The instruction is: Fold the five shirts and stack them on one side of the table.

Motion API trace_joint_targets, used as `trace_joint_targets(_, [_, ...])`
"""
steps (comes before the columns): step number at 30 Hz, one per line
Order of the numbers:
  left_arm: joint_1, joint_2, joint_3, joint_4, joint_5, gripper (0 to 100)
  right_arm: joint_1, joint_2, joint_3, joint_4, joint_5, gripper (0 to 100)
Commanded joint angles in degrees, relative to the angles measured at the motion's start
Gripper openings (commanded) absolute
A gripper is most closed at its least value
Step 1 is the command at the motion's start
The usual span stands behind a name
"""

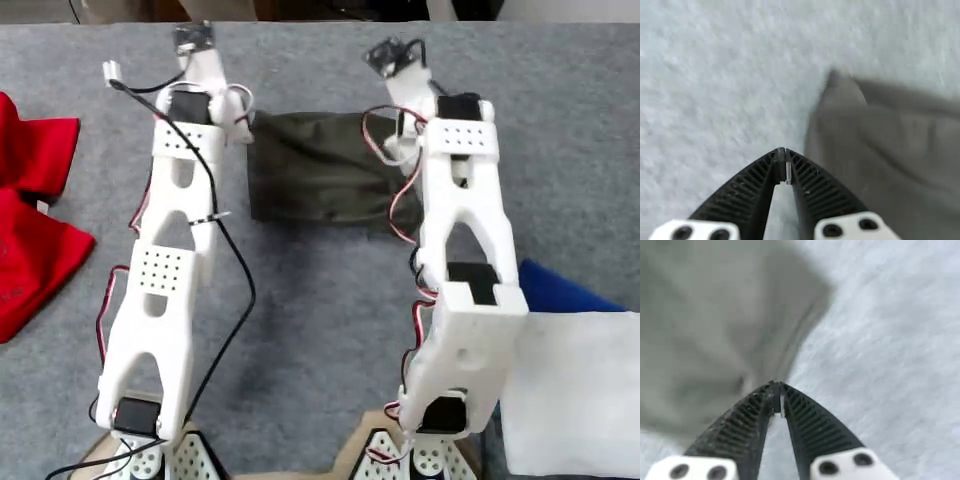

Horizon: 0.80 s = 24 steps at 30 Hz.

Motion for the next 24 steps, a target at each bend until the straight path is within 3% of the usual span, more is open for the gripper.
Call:
trace_joint_targets(1, [4.22, -4.97, -2.99, 5.01, -0.18, 2, -0.75, 2.59, -9.27, -5.1, 1.41, 0.7])
trace_joint_targets(14, [6.33, 4.26, 3.69, 7.3, 2.2, 2, -3.3, 44.62, -59.3, 4.48, 2.64, 0.6])
trace_joint_targets(19, [2.29, 7.43, 3.69, 7.3, 1.58, 2, -2.77, 56.4, -67.65, -1.93, 5.8, 0.5])
trace_joint_targets(24, [1.23, 7.78, 3.16, 7.12, -0.35, 2, -2.24, 59.47, -72.13, -2.11, 7.47, 0.5])
